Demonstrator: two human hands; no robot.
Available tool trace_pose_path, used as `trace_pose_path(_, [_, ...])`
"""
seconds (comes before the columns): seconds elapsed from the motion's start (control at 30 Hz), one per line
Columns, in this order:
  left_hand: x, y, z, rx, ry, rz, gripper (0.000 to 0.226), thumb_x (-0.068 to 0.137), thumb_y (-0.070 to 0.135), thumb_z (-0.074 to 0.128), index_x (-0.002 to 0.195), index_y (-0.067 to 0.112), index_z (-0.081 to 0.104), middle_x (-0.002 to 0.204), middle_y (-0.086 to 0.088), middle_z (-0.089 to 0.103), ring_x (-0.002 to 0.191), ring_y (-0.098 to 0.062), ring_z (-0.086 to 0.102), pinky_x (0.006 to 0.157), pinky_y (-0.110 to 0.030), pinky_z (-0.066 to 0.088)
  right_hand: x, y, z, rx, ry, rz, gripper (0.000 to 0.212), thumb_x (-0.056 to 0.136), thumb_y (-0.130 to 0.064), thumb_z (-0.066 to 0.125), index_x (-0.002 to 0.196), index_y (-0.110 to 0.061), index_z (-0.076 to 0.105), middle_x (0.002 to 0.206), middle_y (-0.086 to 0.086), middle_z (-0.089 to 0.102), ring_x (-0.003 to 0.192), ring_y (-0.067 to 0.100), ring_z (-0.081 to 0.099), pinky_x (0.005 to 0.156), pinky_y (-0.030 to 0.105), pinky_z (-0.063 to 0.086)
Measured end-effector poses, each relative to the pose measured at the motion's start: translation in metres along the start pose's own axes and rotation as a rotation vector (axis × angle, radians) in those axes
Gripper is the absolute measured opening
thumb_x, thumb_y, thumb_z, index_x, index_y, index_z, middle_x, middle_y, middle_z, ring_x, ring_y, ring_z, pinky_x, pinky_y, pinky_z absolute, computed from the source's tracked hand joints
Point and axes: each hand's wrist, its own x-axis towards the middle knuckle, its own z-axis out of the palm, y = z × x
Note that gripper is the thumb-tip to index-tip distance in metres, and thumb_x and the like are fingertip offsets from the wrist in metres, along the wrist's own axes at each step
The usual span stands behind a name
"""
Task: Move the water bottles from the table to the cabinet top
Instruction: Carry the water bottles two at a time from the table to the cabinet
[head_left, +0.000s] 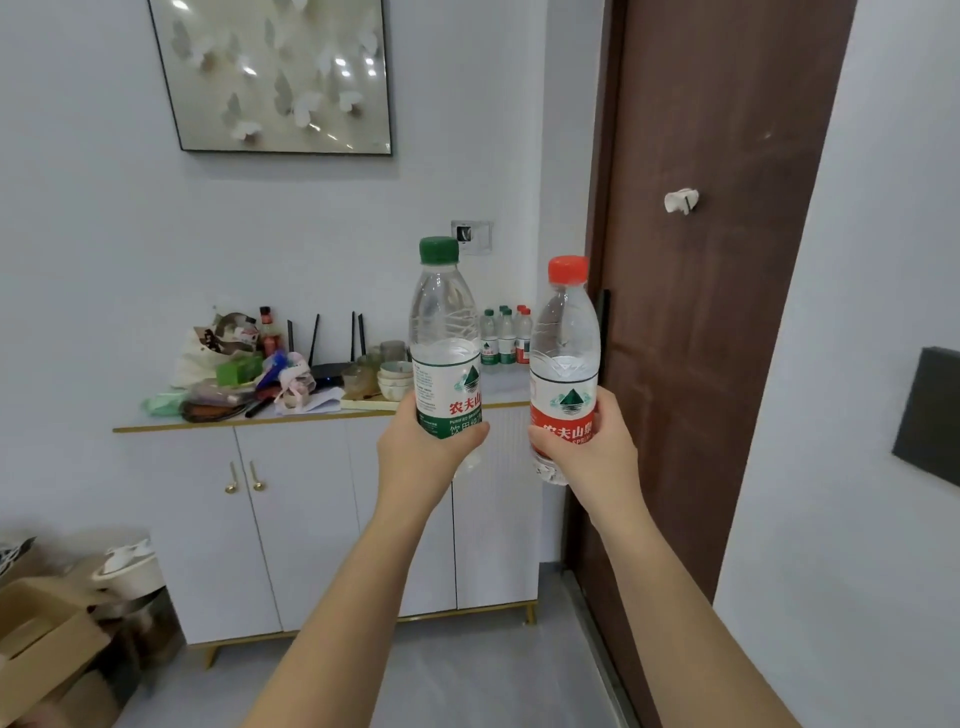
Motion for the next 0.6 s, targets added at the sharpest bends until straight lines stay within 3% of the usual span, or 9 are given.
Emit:
trace_pose_path(0.47, [0.143, -0.093, 0.048, 0.035, -0.042, -0.039, 0.059, 0.070, 0.022, 0.084, 0.123, 0.023, 0.057, 0.109, 0.007, 0.067, 0.099, -0.011, 0.062, 0.066, -0.013, 0.044, 0.133, 0.096, 0.068, 0.003, 0.040, 0.057, 0.068, 0.071, -0.017, 0.086, 0.128, -0.028, 0.050, 0.108, -0.014, 0.063, 0.097, 0.001, 0.061, 0.075, 0.015, 0.050])
trace_pose_path(0.6, [0.193, -0.122, 0.075, 0.038, -0.024, -0.045, 0.056, 0.070, 0.020, 0.083, 0.120, 0.023, 0.057, 0.106, 0.008, 0.067, 0.094, -0.006, 0.063, 0.065, -0.013, 0.045, 0.189, 0.133, 0.083, 0.021, 0.052, 0.053, 0.064, 0.070, -0.015, 0.086, 0.120, -0.033, 0.050, 0.105, -0.016, 0.062, 0.095, 0.000, 0.061, 0.073, 0.013, 0.048])
